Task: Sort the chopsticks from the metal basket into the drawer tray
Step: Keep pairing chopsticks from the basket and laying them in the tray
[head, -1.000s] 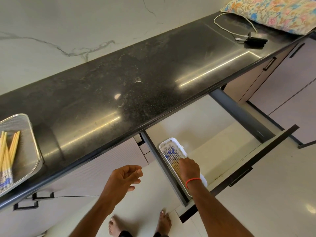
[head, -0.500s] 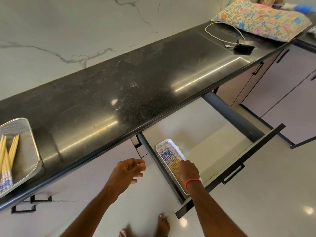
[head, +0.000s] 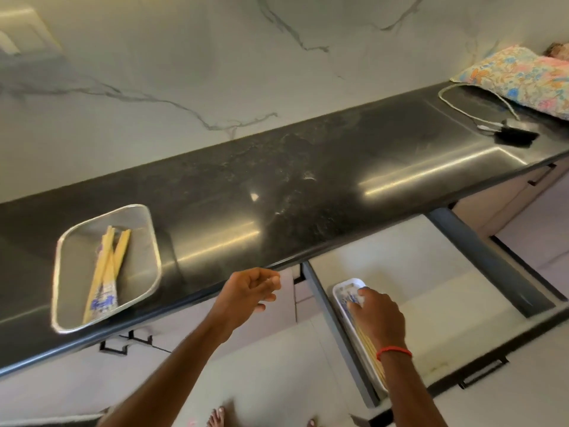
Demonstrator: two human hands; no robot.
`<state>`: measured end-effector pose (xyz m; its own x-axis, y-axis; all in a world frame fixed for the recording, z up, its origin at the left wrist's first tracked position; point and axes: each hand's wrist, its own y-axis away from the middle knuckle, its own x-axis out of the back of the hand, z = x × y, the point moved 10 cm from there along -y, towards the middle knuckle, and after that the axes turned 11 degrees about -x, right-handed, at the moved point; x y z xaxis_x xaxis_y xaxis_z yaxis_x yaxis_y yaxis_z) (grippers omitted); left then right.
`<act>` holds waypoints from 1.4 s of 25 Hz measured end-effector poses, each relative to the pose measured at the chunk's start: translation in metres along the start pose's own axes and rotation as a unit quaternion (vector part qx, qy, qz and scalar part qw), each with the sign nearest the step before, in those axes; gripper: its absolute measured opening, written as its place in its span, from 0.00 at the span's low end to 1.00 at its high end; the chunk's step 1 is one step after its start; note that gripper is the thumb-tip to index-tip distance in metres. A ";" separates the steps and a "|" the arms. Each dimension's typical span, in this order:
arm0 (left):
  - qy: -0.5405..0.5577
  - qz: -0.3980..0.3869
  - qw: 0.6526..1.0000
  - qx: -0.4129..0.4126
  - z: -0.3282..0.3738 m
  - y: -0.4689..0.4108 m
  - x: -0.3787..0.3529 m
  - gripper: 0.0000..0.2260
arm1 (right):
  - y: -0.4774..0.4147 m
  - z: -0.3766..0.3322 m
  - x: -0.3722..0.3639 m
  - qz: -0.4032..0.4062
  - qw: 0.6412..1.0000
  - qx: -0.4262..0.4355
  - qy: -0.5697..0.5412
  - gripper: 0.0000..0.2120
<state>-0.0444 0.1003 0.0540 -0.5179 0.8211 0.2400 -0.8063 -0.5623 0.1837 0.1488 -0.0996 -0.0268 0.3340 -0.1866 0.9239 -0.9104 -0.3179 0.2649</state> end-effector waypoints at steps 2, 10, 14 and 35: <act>0.008 0.030 0.999 -0.013 0.004 0.003 0.033 0.09 | 0.008 -0.044 0.018 0.005 0.996 0.057 -0.069 0.15; 0.052 0.124 0.991 -0.028 -0.005 0.014 0.173 0.07 | 0.050 -0.218 0.038 -0.059 0.962 0.189 -0.188 0.15; 0.061 0.162 0.984 -0.031 -0.012 0.015 0.239 0.07 | 0.070 -0.291 0.043 -0.059 0.954 0.205 -0.209 0.13; 0.194 0.289 0.938 0.002 -0.107 0.046 0.449 0.09 | 0.197 -0.512 -0.103 -0.166 0.930 0.323 -0.057 0.14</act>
<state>-0.3451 0.4538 0.0681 -0.9333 0.3531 -0.0646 -0.3588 -0.9237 0.1344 -0.1898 0.3328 0.0711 0.6278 -0.0641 0.7758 -0.4275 -0.8612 0.2748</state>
